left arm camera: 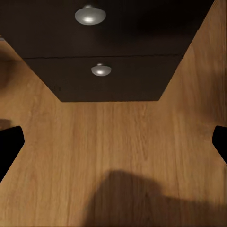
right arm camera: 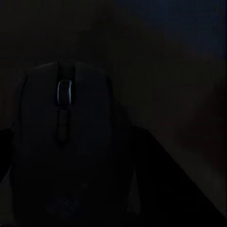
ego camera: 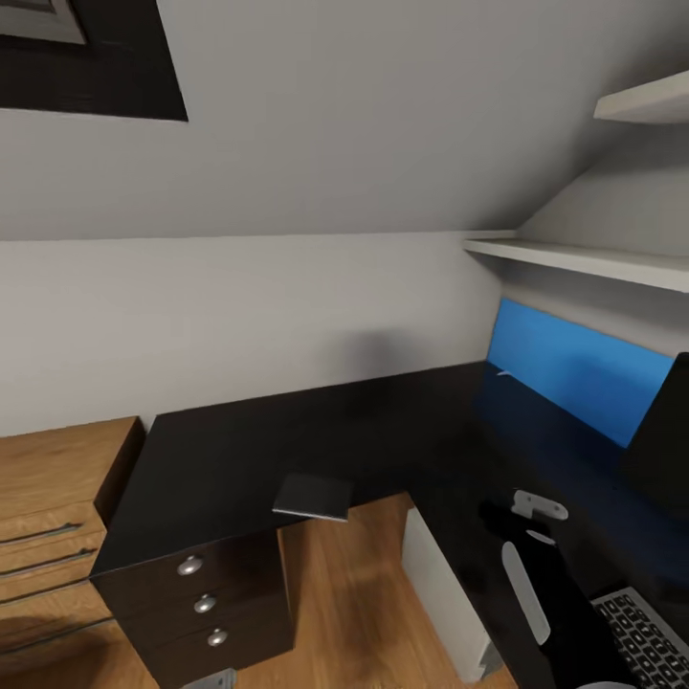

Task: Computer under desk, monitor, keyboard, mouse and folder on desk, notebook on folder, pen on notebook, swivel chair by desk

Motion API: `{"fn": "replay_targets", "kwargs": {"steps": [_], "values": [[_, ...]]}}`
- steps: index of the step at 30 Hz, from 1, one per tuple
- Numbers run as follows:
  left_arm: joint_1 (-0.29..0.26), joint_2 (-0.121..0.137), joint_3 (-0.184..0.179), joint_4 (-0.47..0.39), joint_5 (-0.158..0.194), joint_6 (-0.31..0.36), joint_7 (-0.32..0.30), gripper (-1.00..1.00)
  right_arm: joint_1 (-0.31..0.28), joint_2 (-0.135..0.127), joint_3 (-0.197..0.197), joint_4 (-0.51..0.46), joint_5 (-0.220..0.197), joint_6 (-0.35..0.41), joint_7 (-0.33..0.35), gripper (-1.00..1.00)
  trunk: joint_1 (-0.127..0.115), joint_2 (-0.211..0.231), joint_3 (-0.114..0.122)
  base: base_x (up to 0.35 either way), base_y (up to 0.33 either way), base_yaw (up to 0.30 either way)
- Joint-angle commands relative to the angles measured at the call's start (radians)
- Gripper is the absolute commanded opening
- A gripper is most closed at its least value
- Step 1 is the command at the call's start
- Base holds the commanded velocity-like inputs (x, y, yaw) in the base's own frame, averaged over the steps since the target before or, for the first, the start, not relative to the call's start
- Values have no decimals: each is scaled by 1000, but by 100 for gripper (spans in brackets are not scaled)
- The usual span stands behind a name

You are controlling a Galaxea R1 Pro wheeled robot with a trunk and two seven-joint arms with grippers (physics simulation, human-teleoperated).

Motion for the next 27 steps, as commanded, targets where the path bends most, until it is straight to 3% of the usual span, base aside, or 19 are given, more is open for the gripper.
{"fn": "replay_targets", "kwargs": {"steps": [1, 4, 7, 9, 12, 17, 21, 27], "values": [[0, 0, -1, -3, 5, 5, 7, 100, -1, -1, 17, 2, -13, -2, -10, -100, 0, -1, -1, 0, 0, -293], [0, 4, -1, -3, 6, 5, 8, 100, -1, -1, 52, 20, -7, -41, -10, -100, 0, -1, -1, 0, 0, -288], [0, 9, -2, -3, 6, 5, 9, 100, -1, -2, 72, 27, 28, -63, -9, -100, 0, -1, -1, 0, 0, -156], [0, 11, -2, -3, 6, 5, 9, 100, -1, -3, 78, 24, 91, -69, 4, -100, 0, -1, -1, 0, 0, -50], [0, 12, -2, -3, 6, 5, 8, 100, -1, -9, 79, 25, 132, -71, 39, -100, 0, -1, -1, 0, 0, -18], [0, 13, -2, -3, 6, 5, 8, 100, -1, -44, 78, 27, 189, -71, 136, -100, 0, -1, -1, 0, 0, -4], [0, 14, -1, -3, 6, 5, 8, 100, -1, -75, 77, 28, 195, -71, 168, -100, 0, -1, -1, 0, 0, 0], [0, 17, -1, -3, 6, 5, 10, 100, -1, -149, 70, 29, 197, -67, 302, -100, 0, -1, -1, 0, 0, 0]]}}
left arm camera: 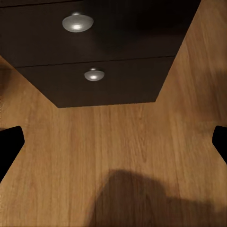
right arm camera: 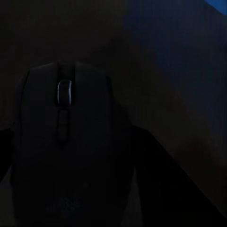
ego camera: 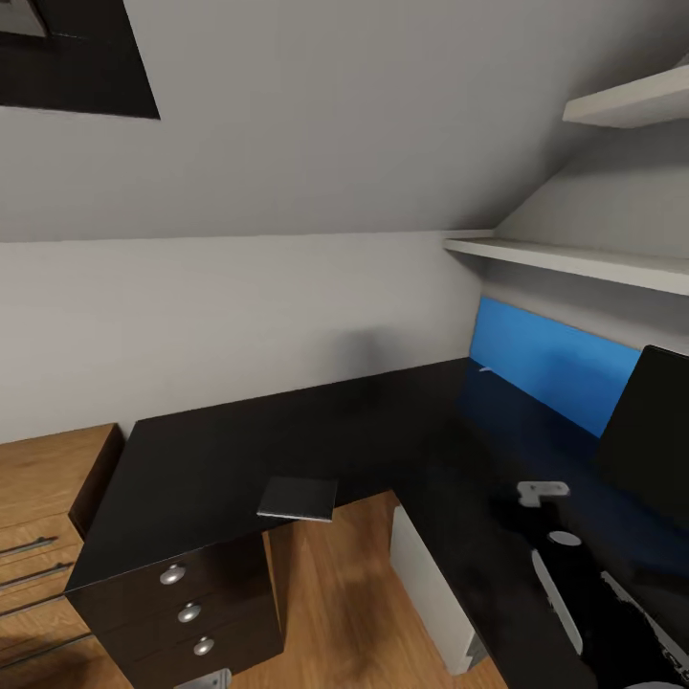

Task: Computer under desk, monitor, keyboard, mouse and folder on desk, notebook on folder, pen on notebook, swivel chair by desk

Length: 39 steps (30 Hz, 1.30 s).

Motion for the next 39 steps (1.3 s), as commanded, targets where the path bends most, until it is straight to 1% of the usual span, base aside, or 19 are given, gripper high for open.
{"fn": "replay_targets", "kwargs": {"steps": [1, 2, 3, 7, 11, 13, 19, 21, 23, 26, 30, 31, 32, 35, 37, 39], "values": [[0, 1, -2, -3, 6, 5, 6, 100, 0, -16, 1, -1, -6, 6, 14, -100, 0, -1, -1, 0, 0, 0], [0, 3, -2, -3, 6, 5, 7, 100, 0, -32, 0, 3, -6, 8, 32, -100, 0, -1, -1, 0, 0, 0], [0, 4, -2, -3, 6, 5, 7, 100, 0, -39, -1, 10, -6, 9, 39, -100, 0, -1, -1, 0, 0, 0], [0, 11, -2, -3, 6, 5, 8, 100, -1, -57, -1, 42, -4, 7, 48, -100, 0, -1, -1, 0, 0, 0], [0, 14, -2, -3, 6, 5, 10, 100, -6, -83, -1, 116, -2, 1, 51, -100, 0, -1, -1, 0, 0, 0], [0, 14, -2, -3, 6, 5, 11, 100, -18, -104, 0, 179, -2, -2, 52, -100, 0, -1, -1, 0, 0, 0], [0, 14, -2, -2, 6, 5, 13, 100, -30, -124, 0, 214, 2, -4, 52, -100, 0, -1, -1, 0, 0, 0], [0, 14, -2, -1, 6, 5, 13, 100, -31, -133, 0, 220, 3, -4, 52, -100, 0, -1, -1, 0, 0, 0], [0, 15, -1, -1, 6, 5, 14, 100, -32, -147, 0, 229, 3, -4, 52, -100, 0, -1, -1, 0, 0, 0], [0, 14, -1, -1, 6, 5, 14, 100, -44, -156, 0, 257, 3, -4, 51, -100, 0, -1, -1, 0, 0, 0], [0, 15, -1, -1, 6, 5, 14, 100, -106, -161, 0, 361, 5, -4, 51, -100, 0, -1, -1, 0, 0, 0], [0, 15, -1, -1, 6, 5, 14, 100, -133, -162, 0, 404, 12, -5, 51, -100, 0, -1, -1, 0, 0, 0], [0, 15, -1, -1, 6, 5, 14, 100, -144, -162, 0, 423, 19, -5, 51, -100, 0, -1, -1, 0, 0, 0], [0, 15, 0, -1, 6, 5, 14, 100, -159, -161, 0, 449, 33, -13, 50, -100, 0, -1, -1, 0, 0, 0], [0, 15, 3, -1, 6, 5, 14, 100, -161, -161, 0, 453, 35, -16, 50, -100, 0, -1, -1, 0, 0, 0], [0, 14, 26, -1, 7, 5, 13, 100, -162, -161, 0, 456, 37, -17, 49, -100, 0, -1, -1, 0, 0, 0]]}}
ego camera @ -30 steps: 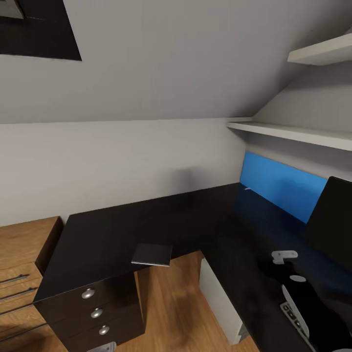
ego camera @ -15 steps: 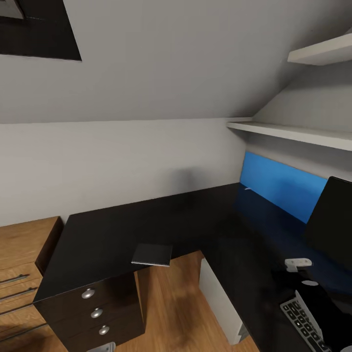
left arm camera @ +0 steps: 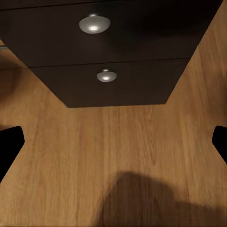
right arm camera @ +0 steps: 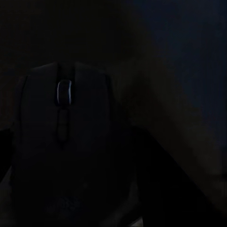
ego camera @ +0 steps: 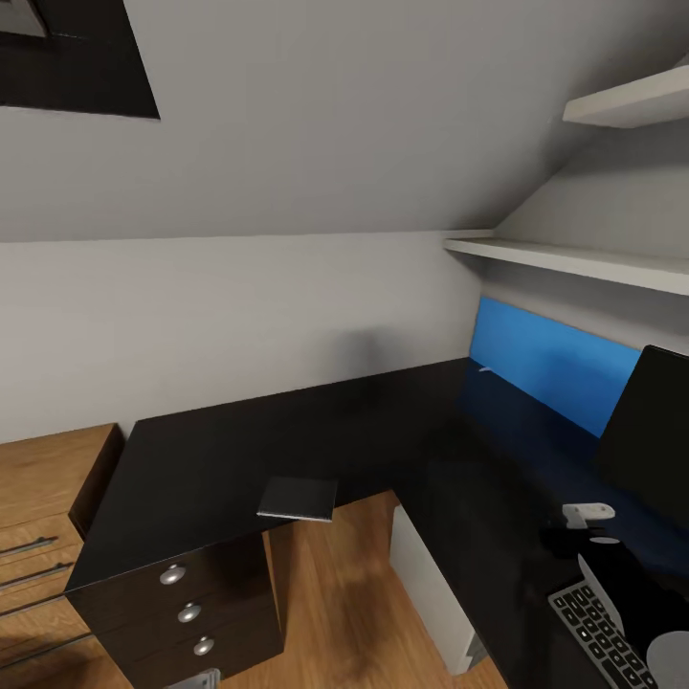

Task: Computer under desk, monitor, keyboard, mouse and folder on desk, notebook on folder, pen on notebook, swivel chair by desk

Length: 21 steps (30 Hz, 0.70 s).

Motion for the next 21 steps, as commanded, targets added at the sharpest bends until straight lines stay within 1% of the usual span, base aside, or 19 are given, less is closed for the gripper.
{"fn": "replay_targets", "kwargs": {"steps": [1, 5, 10, 16, 21], "values": [[0, 0, 6, -3, 6, 5, 6, 100, 0, 1, 0, -1, -1, 6, -4, -100, 0, -1, -1, 0, 0, 0], [0, 0, 19, -4, 6, 5, 5, 100, -1, 4, 1, 1, -1, 14, -11, -100, 0, -1, -1, 0, 0, 0], [0, 0, 20, -7, 6, 1, 5, 100, -1, 4, 3, -1, -1, 17, -12, -100, 0, -1, -1, 0, 0, 0], [0, 0, 22, -17, 6, -72, 1, 100, -1, 6, 6, -7, -2, 16, -10, -100, 0, -1, -1, 0, 0, 0], [0, 0, 22, -18, 7, -85, 0, 100, -1, 8, 9, -7, -1, 18, -11, -100, 0, -1, -1, 0, 0, 0]]}}
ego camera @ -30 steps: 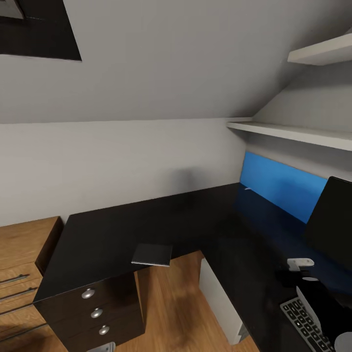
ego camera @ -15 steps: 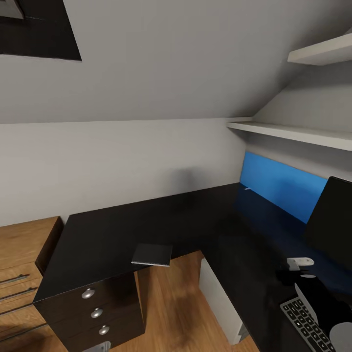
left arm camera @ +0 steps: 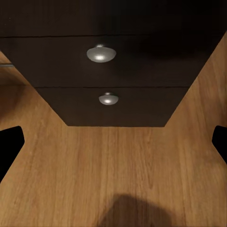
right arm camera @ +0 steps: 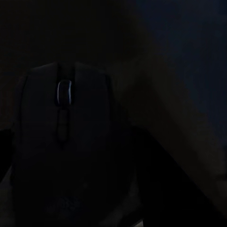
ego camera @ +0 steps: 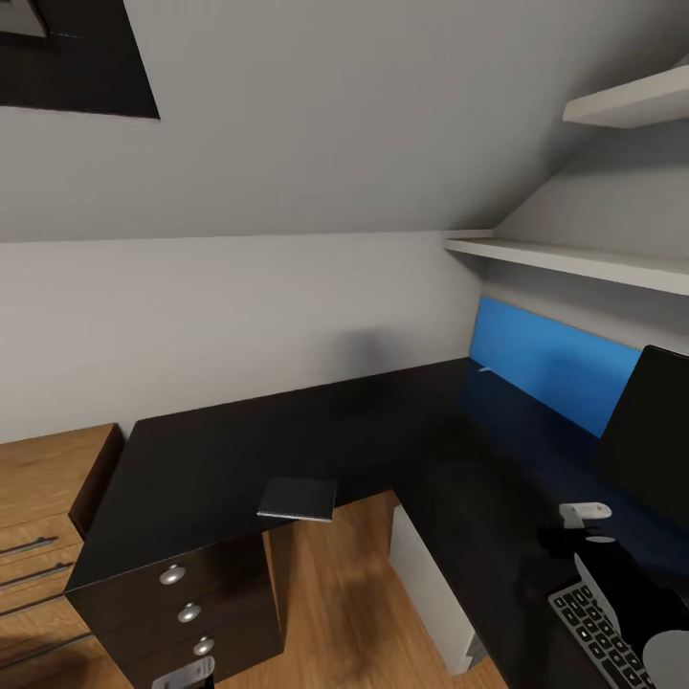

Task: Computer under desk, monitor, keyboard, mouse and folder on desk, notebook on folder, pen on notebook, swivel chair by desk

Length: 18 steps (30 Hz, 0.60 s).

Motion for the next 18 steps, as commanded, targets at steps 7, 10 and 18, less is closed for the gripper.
{"fn": "replay_targets", "kwargs": {"steps": [7, 10, 18], "values": [[0, 1, -2, -1, 10, -3, 5, 100, 0, 0, 1, -3, -2, 7, -3, -100, 0, -1, -1, 0, 0, 0], [0, 2, -2, -1, 10, -3, 5, 100, 0, 0, 3, -3, -2, 6, -4, -100, 0, -1, -1, 0, 0, 0], [0, 2, -2, -1, 10, -4, 5, 100, 0, 0, 1, 4, -2, 7, -7, -100, 0, -1, -1, -10, 0, 0]]}}
